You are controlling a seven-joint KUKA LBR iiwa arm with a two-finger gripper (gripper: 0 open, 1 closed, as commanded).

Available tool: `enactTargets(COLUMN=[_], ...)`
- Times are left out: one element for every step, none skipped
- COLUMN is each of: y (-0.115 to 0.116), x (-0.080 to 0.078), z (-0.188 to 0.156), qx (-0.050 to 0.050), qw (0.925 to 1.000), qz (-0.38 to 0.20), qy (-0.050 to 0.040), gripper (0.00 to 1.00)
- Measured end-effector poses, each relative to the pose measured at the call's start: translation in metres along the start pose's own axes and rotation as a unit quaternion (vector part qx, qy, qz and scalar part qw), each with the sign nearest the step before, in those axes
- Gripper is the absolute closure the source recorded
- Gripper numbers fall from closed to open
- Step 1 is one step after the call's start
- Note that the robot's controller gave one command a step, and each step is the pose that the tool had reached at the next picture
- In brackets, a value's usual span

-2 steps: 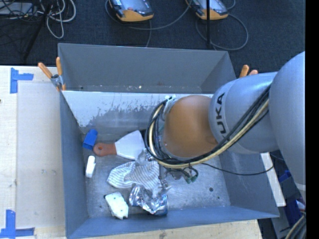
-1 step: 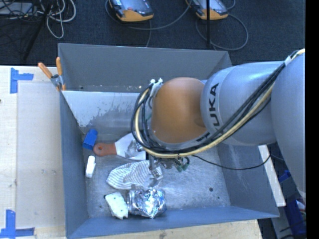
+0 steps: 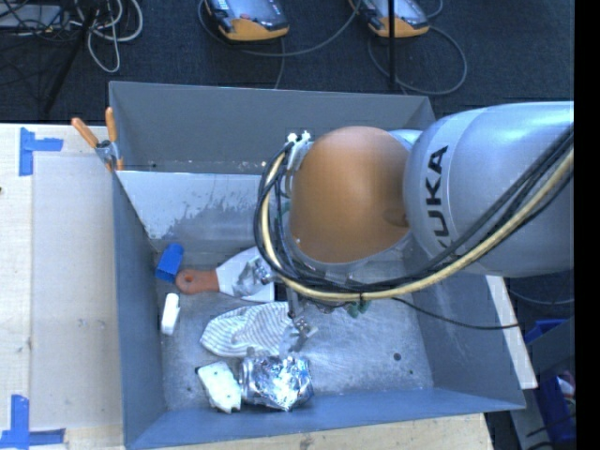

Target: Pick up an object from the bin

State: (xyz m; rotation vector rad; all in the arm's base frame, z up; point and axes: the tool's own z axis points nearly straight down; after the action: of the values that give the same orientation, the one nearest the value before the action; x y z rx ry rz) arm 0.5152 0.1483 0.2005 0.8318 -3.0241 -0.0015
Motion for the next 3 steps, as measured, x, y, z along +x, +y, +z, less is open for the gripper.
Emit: enactTargets(y=[0.005, 0.008, -0.001], x=[-0.005, -0.001, -0.008], z=[0.015, 0.087, 0.115], qx=[0.003, 0.002, -0.002], qw=[0.9999, 0.9998, 0.9975], qz=[-0.005, 0.017, -0.071], qy=[-0.0100, -0.0037, 0.0022], gripper=[0.00, 0.00, 1.00])
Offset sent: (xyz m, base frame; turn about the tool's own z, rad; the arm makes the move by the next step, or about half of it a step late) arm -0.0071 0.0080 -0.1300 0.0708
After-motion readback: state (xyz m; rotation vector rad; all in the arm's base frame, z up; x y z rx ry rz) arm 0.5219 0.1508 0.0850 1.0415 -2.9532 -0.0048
